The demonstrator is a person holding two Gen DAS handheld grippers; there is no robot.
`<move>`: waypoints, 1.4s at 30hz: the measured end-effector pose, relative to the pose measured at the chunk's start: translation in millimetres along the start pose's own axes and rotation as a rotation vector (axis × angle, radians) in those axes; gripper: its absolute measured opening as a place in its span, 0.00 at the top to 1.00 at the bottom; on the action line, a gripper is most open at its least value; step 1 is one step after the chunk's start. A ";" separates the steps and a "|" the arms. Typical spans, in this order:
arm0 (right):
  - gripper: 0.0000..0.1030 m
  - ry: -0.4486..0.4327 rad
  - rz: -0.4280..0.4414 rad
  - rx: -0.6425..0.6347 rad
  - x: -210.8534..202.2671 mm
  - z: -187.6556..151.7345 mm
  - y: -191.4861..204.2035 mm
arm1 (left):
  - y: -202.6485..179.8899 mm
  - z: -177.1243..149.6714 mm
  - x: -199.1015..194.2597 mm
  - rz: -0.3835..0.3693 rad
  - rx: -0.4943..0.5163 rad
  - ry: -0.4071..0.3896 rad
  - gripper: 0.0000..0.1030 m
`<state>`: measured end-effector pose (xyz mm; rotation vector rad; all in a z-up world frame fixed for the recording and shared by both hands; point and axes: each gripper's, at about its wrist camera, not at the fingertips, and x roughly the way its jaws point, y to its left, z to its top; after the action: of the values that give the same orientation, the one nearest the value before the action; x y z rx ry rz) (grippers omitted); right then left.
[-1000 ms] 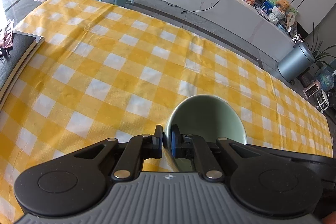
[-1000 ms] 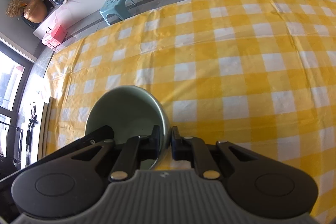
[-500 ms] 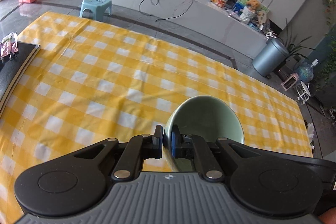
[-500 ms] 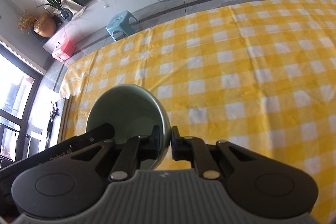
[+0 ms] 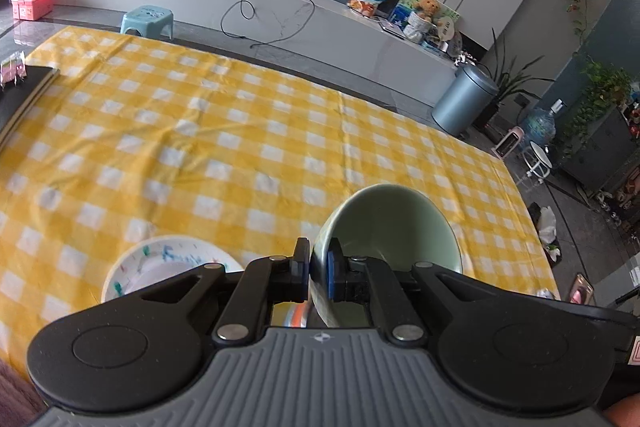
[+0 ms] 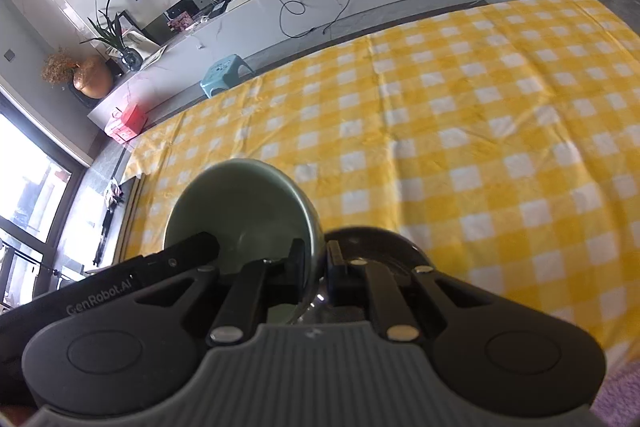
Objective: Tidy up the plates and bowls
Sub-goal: 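Lift the green bowl and carry it toward the stacked bowls, then lower the green bowl into the orange bowl and open both grippers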
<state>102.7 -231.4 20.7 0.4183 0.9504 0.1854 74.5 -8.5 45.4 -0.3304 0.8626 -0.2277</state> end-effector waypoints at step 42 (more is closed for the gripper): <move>0.92 0.192 -0.121 -0.151 33.1 -18.9 -29.1 | -25.6 -33.8 44.5 0.090 0.251 0.190 0.92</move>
<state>105.4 -241.7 -26.1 0.2056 1.1387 0.1876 74.9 -53.3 3.2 -0.0354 1.0215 -0.2839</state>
